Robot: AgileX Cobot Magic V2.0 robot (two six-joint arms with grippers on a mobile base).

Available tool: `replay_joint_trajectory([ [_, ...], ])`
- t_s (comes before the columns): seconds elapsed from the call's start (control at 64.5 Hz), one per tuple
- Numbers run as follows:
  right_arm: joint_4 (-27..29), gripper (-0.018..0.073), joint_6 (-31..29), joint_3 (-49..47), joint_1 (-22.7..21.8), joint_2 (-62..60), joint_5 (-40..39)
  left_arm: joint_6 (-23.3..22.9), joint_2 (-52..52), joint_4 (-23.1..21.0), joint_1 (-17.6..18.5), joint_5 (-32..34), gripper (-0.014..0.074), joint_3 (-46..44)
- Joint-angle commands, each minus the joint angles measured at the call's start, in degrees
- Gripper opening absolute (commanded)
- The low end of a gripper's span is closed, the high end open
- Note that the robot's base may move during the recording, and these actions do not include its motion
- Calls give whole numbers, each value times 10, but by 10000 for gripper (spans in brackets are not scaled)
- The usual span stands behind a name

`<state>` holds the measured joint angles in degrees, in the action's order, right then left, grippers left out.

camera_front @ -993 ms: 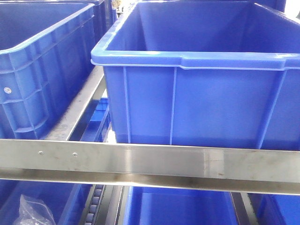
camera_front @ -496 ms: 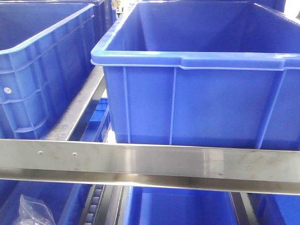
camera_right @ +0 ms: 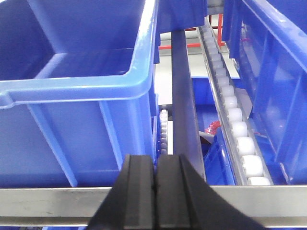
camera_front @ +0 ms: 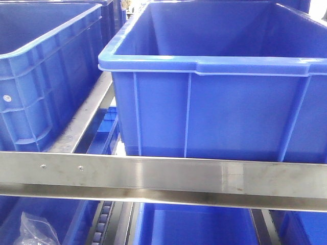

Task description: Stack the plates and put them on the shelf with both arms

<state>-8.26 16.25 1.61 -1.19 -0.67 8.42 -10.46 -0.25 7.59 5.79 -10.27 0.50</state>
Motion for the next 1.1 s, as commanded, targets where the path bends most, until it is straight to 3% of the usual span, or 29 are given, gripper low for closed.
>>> replay_joint_trajectory([
  [0.0, -7, 67, -1, 1, -4, -11, -49, -1, -12, 3, 5, 56, 90, 1],
  [0.295, -7, 67, -1, 1, -4, -11, -49, 0, -12, 1, 5, 84, 90, 1],
  [0.403, -7, 67, -1, 1, -4, -11, -49, 23, -13, 1, 5, 109, 90, 1],
  [1.086, -7, 67, -1, 1, -4, -11, -49, 23, -13, -8, 5, 108, 90, 1],
])
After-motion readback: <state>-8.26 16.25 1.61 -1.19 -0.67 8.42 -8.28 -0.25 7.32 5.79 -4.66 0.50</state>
